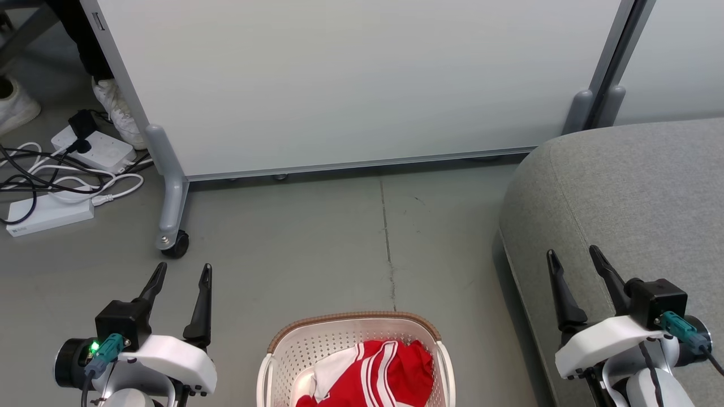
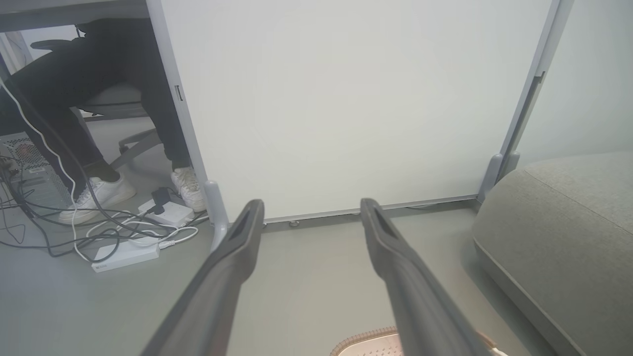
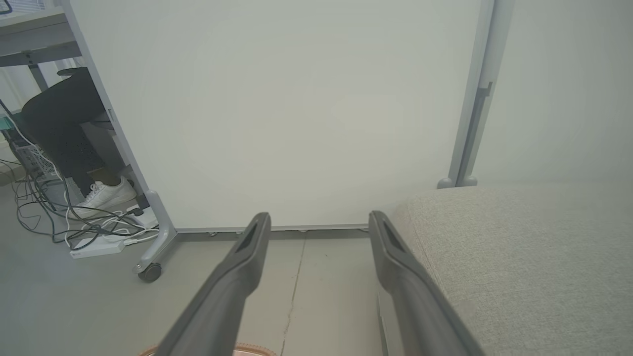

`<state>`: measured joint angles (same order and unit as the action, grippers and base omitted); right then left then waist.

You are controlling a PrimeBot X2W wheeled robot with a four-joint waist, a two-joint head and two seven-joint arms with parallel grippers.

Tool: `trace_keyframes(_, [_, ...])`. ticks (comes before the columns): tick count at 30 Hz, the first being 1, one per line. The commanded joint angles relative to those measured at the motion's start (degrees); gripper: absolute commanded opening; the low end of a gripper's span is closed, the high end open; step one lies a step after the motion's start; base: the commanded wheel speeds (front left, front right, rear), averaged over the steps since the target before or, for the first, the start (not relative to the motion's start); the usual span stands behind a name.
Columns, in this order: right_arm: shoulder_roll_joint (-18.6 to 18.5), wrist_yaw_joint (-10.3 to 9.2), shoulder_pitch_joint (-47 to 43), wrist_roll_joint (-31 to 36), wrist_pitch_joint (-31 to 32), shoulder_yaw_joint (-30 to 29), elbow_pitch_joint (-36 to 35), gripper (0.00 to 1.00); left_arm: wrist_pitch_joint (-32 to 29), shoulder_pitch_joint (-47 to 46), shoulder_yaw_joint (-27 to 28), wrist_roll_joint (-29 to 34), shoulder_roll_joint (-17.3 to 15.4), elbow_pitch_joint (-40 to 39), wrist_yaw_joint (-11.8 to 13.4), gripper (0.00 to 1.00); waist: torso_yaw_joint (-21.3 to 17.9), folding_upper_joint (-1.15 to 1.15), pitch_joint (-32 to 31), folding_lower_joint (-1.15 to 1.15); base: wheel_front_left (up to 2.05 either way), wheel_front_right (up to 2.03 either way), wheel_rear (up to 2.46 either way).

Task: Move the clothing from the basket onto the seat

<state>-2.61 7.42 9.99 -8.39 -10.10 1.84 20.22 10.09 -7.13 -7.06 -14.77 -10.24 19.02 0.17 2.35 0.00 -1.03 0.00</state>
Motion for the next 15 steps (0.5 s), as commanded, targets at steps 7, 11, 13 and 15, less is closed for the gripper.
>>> trace_keyframes(7, [-0.5,0.13,0.1,-1.2,-0.7,-0.1,0.5,1.00,-0.4,0.7,0.0,-0.5,-0.5,-0.1,0.6,1.00,-0.2,0.00,0.1,0.00,0.00,0.00,0.00])
trace_keyframes(11, [-0.5,0.13,-0.1,-0.8,-0.4,-0.1,0.4,1.00,-0.5,0.8,-0.2,-0.7,-0.6,-0.1,0.8,1.00,-0.3,0.00,0.1,0.00,0.00,0.00,0.00])
trace_keyframes(13, [-0.5,0.13,-0.2,-0.8,-0.2,-0.1,0.3,1.00,-0.6,0.7,-0.3,-0.9,-0.6,-0.1,0.9,1.00,-0.3,0.00,0.1,0.00,0.00,0.00,0.00])
trace_keyframes(15, [-0.5,0.13,-0.3,-0.8,-0.1,-0.1,0.1,1.00,-0.7,0.7,-0.4,-0.8,-0.7,-0.2,1.0,1.00,-0.3,0.00,0.2,0.00,0.00,0.00,0.00])
